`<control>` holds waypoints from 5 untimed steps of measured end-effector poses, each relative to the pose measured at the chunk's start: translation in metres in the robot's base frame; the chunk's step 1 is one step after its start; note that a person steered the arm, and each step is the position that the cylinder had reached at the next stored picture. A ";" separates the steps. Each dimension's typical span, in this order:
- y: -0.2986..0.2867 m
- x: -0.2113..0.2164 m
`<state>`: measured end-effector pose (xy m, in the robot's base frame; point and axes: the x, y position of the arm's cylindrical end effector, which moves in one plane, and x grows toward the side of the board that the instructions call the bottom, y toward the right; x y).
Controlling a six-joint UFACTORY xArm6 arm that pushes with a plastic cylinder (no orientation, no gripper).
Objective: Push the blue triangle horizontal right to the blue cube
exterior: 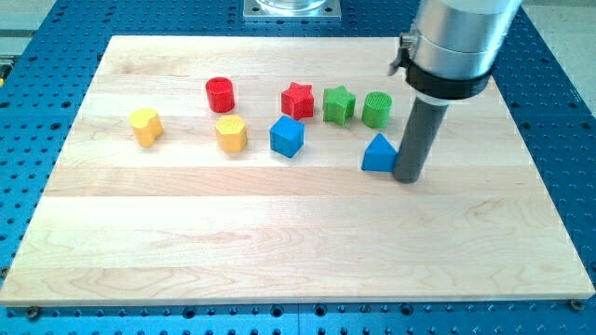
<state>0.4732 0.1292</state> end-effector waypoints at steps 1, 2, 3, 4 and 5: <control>-0.021 -0.001; -0.043 -0.004; -0.046 -0.013; -0.053 -0.015; -0.056 -0.017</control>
